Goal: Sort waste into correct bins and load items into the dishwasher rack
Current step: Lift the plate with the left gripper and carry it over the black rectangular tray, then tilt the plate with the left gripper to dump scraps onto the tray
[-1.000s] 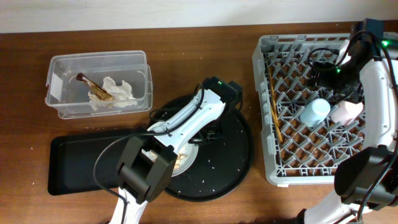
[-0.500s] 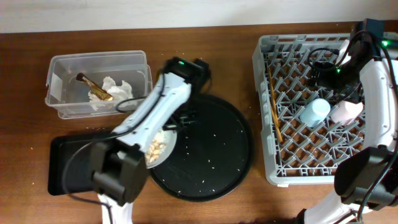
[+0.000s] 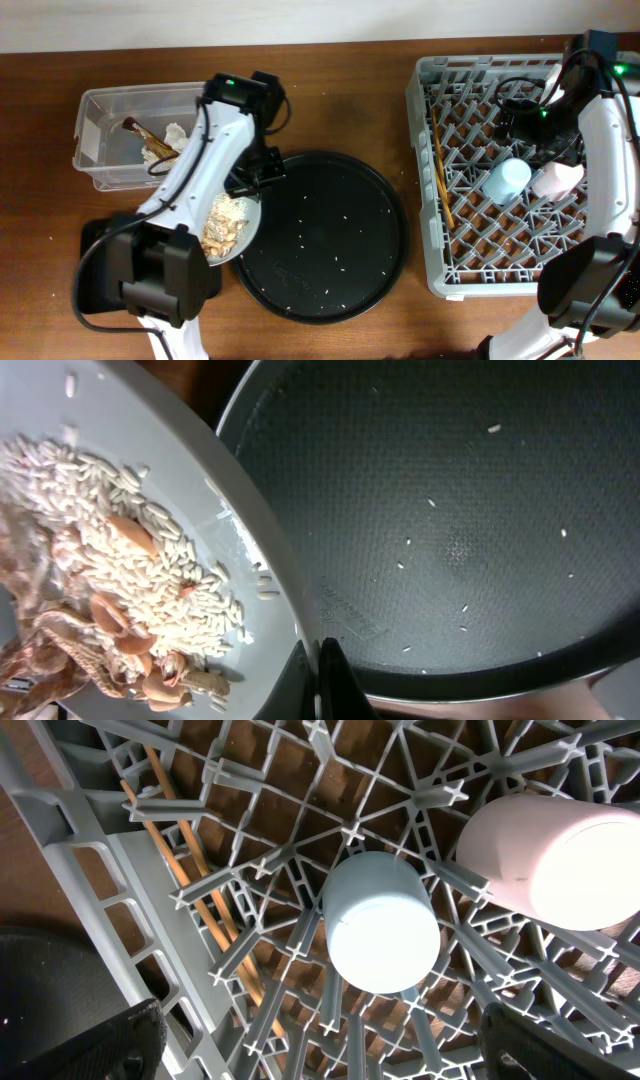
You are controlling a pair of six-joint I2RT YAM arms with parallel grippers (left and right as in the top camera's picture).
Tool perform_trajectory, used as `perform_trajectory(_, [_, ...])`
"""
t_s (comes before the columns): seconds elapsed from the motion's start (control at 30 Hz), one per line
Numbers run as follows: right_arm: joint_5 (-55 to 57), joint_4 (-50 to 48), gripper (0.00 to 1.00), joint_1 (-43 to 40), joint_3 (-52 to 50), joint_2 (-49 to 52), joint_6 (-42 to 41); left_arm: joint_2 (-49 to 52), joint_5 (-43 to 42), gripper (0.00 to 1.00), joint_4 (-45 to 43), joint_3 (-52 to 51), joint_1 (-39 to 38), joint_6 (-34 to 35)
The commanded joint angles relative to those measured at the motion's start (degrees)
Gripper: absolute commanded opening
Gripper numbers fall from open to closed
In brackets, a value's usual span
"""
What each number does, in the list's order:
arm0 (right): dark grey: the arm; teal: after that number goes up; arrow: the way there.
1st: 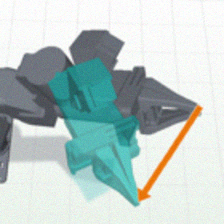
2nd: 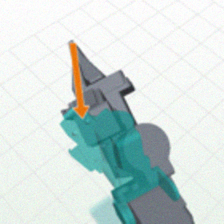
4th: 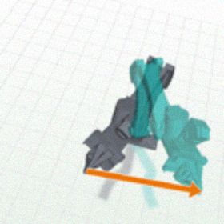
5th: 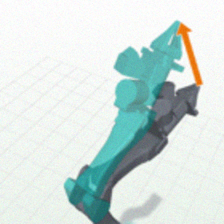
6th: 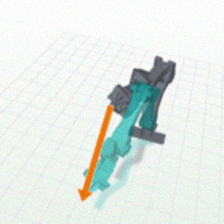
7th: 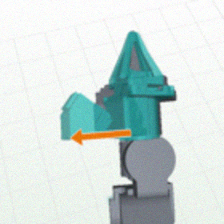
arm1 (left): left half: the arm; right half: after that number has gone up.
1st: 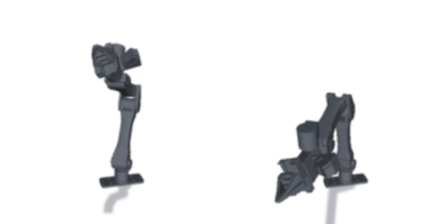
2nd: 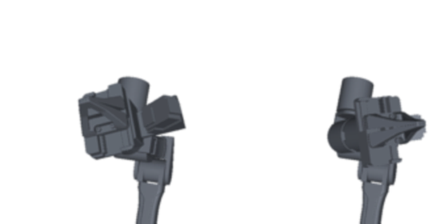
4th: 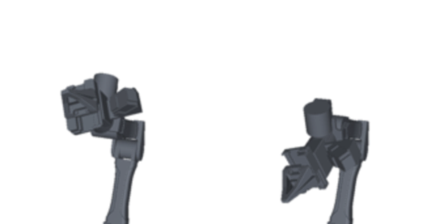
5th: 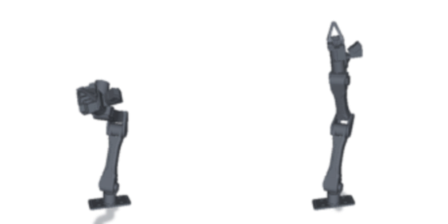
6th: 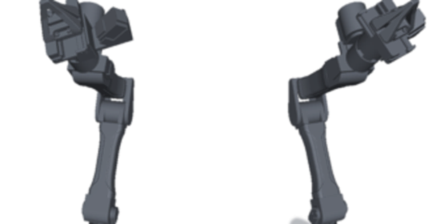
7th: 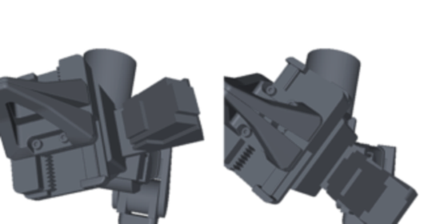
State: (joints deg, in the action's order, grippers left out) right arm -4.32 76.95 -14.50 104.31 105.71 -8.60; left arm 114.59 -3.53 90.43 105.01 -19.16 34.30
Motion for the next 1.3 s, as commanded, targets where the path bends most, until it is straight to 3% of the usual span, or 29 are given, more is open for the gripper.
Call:
perform_trajectory(0.0, [0.3,0.2,0.98,-0.2,-0.3,0.2,0.0,-1.5,-2.1,0.01,0.2,0.9,2.6,-1.9])
perform_trajectory(0.57, [0.3,0.2,0.99,-0.2,-0.3,0.2,0.0,-1.5,-2.1,0.01,-0.6,0.8,8.1,-3.1])
perform_trajectory(1.27, [0.3,0.2,0.98,-0.2,-0.3,0.2,0.0,-1.5,-9.3,0.01,-2.0,-5.1,15.7,-9.1])
